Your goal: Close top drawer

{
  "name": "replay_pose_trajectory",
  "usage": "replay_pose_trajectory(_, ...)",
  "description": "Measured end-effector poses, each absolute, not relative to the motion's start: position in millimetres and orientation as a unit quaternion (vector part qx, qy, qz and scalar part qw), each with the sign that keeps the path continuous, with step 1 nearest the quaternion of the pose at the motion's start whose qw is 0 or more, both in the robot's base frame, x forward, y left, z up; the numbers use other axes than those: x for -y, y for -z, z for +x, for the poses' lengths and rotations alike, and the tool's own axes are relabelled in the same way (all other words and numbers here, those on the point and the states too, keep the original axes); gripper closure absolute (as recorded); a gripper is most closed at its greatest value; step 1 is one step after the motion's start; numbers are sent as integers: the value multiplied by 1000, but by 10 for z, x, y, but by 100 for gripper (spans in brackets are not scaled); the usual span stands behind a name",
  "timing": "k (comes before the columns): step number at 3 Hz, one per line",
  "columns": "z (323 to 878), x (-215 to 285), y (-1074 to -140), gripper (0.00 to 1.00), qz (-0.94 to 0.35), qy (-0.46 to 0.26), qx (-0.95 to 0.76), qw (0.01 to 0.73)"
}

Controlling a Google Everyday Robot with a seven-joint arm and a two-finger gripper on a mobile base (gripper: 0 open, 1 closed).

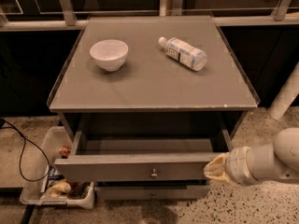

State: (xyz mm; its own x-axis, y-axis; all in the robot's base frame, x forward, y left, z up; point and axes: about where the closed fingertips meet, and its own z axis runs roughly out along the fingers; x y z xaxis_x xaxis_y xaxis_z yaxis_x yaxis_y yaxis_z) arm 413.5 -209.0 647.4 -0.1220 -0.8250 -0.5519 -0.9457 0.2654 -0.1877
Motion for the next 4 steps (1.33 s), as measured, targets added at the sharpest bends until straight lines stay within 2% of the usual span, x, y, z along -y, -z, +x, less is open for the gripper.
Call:
replay_pose_trajectory(3,4244,2036,-6462,11,-604,-99,-737,287)
replay_pose_trajectory(4,4207,2040,-6462,0,-604,-99,-737,287)
